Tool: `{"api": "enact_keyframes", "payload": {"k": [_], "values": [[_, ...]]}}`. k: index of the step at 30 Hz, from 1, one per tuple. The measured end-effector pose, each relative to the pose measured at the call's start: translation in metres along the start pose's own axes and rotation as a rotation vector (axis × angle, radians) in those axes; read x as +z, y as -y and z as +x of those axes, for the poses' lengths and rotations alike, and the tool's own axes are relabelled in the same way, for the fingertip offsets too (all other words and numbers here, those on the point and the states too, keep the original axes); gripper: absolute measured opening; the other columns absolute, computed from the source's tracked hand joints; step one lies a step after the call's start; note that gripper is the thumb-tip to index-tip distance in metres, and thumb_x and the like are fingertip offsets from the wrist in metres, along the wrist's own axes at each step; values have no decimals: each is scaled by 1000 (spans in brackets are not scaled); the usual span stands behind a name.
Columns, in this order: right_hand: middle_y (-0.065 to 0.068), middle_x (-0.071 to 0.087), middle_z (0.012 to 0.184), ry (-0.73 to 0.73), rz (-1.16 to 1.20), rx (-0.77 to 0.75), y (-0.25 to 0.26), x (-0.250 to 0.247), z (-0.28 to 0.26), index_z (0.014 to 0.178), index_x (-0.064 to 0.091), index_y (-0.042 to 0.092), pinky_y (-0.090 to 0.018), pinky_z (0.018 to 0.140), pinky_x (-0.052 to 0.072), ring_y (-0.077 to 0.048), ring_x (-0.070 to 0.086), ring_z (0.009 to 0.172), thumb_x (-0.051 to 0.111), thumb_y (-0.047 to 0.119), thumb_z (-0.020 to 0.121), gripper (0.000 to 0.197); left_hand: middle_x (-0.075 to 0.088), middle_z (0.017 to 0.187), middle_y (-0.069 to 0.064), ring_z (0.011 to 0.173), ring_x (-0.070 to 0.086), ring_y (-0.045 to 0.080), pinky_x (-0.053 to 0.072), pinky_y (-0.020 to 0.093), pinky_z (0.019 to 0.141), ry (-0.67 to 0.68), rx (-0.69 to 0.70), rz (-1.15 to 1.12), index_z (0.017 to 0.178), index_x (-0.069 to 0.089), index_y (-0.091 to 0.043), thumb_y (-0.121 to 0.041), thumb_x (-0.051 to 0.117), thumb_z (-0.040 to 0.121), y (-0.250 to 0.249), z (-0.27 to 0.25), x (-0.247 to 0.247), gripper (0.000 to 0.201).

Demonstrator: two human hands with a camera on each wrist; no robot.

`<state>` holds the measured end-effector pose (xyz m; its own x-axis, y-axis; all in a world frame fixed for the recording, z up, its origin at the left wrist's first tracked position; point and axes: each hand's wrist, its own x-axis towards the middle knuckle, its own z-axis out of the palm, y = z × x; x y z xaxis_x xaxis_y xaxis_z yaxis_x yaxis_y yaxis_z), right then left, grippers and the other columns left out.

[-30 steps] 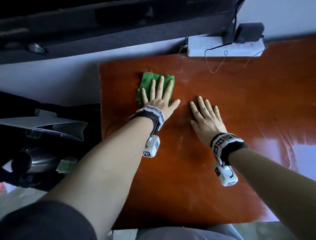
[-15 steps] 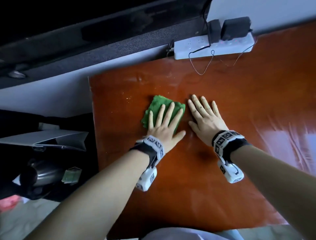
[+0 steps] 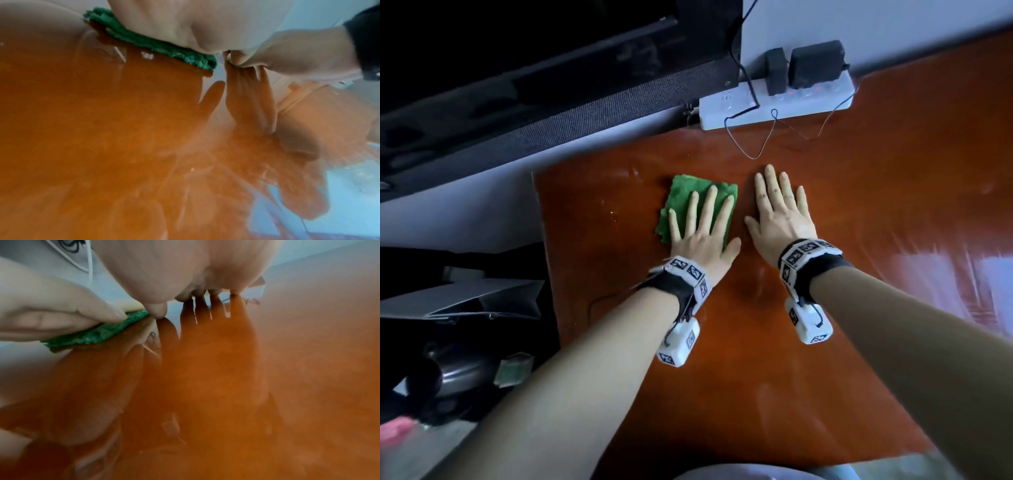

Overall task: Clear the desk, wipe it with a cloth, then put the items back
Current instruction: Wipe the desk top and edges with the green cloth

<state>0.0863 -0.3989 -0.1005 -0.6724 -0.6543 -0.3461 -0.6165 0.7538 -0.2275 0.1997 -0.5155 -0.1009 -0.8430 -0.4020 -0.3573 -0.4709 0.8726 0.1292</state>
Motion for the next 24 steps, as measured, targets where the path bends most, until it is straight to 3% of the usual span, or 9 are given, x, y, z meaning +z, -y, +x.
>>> {"api": "enact_keyframes", "payload": {"k": [5, 7, 10, 13, 18, 24], "values": [[0, -14, 164, -12, 56, 130, -5, -7, 8, 158, -4, 17, -51, 122, -3, -24, -11, 151, 32, 37, 102, 70, -6, 166, -9, 153, -5, 22, 3, 64, 117, -15, 86, 48, 157, 5, -37, -53, 35, 93, -13, 28, -7, 73], [1, -14, 164, -14, 81, 181, -9, -8, 13, 158, -4, 17, -53, 121, -2, -25, -11, 151, 31, 34, 102, 68, -7, 166, -10, 153, -7, 21, -2, 63, 117, 0, 86, -1, 157, 5, -39, -52, 34, 94, -28, 53, -13, 71], [1, -12, 165, -4, 77, 172, -14, -8, 14, 158, -1, 16, -53, 121, -2, -25, -10, 151, 28, 31, 102, 65, -13, 165, -11, 152, -12, 18, -11, 61, 116, 24, -27, -126, 156, 0, -41, -42, 30, 96, -56, 80, -23, 67], [1, -13, 165, -5, 69, 169, -15, -8, 14, 158, -2, 17, -52, 121, -3, -25, -10, 151, 27, 35, 103, 65, -11, 165, -13, 152, -11, 15, -11, 58, 117, -10, -116, -198, 156, 2, -43, -33, 29, 95, -62, 85, -24, 67], [-1, -12, 165, -29, 42, 182, -9, -5, 14, 158, -3, 15, -53, 121, -2, -27, -9, 151, 30, 32, 102, 67, -8, 165, -15, 152, -7, 14, -7, 58, 118, -62, -254, -257, 156, 6, -43, -36, 29, 97, -25, 80, -27, 64], [-3, -13, 165, -43, 45, 184, 1, -4, 18, 157, -4, 14, -53, 121, -1, -31, -9, 151, 28, 34, 102, 67, -5, 165, -14, 152, -3, 14, -1, 60, 118, -126, -491, -281, 156, 7, -43, -38, 31, 98, 68, 90, -36, 63]]}}
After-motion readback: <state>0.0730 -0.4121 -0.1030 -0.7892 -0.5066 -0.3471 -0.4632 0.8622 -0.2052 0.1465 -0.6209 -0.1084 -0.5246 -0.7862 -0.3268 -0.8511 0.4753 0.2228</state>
